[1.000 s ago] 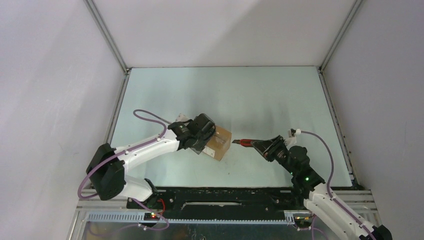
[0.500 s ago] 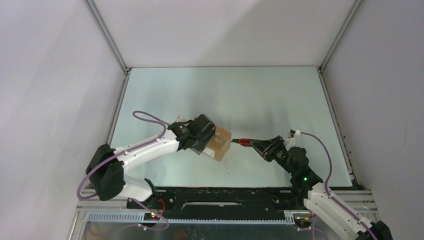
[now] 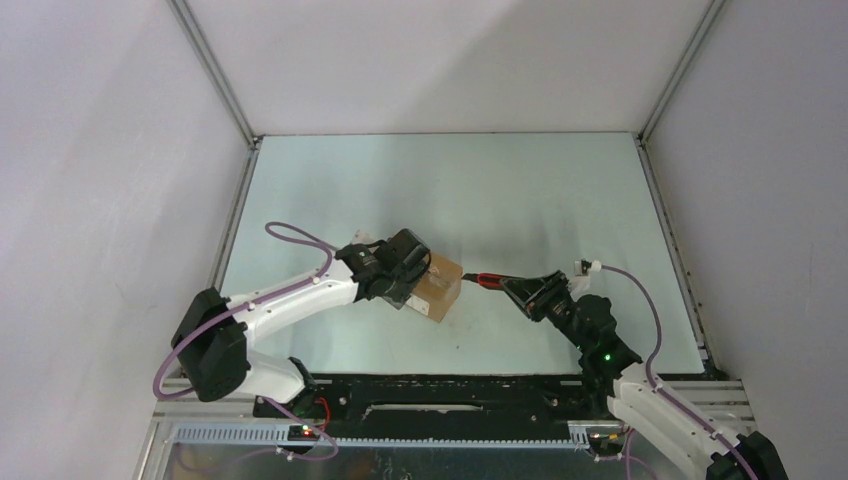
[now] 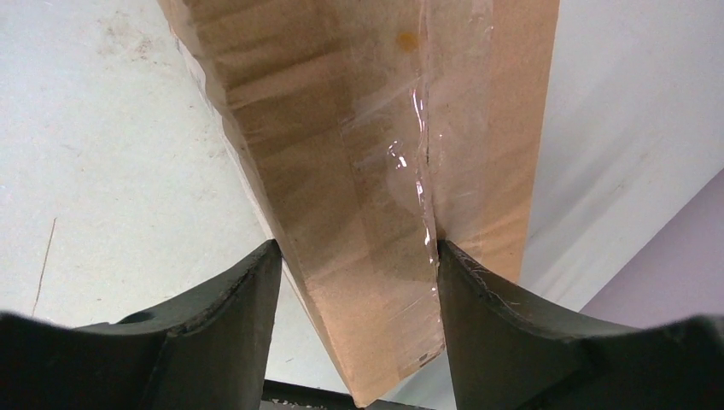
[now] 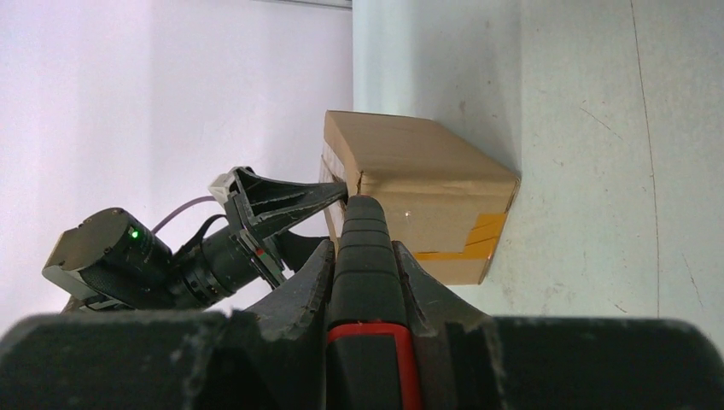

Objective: Unpack the express box

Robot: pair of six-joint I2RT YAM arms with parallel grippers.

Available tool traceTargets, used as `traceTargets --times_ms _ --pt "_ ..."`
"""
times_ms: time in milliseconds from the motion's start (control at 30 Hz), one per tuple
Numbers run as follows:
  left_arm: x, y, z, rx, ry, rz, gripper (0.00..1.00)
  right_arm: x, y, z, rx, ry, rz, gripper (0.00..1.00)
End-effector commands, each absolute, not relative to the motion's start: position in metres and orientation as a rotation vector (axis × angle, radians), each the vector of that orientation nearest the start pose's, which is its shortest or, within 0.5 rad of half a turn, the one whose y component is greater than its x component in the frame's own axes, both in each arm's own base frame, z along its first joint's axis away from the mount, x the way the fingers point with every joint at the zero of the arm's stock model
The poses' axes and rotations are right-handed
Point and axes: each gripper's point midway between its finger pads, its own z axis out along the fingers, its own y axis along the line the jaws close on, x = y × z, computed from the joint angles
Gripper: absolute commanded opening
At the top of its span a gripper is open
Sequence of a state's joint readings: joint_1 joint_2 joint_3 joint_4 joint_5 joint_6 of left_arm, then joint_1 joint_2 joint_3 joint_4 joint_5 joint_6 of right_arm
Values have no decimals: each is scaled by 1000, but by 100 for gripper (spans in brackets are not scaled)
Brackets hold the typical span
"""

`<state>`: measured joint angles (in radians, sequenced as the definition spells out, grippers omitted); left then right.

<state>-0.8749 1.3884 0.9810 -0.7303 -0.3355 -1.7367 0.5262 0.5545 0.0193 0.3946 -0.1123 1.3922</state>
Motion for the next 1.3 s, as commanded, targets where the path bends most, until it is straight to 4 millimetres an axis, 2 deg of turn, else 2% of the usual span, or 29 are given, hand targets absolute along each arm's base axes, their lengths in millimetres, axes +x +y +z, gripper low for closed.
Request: traceTargets --times_ms 0,300,533,800,900,1100,1267 --pt "186 -219 72 -1156 2561 -182 0 215 190 160 730 1705 1508 0" --pt "184 -224 71 -1142 2579 -202 0 217 196 161 715 1704 1529 0" --pt "182 -229 70 -1147 2595 -239 0 219 193 154 740 1714 1497 0" --pt "181 -235 74 -1121 2617 -283 0 220 196 164 706 1674 1524 0" --pt "180 -238 74 -1103 2636 -299 0 219 198 163 684 1688 1530 0" --pt "177 -238 70 -1104 2651 -305 0 211 208 180 609 1658 1638 0" --pt "178 -234 69 -1126 2632 -303 0 199 212 172 547 1723 1653 0"
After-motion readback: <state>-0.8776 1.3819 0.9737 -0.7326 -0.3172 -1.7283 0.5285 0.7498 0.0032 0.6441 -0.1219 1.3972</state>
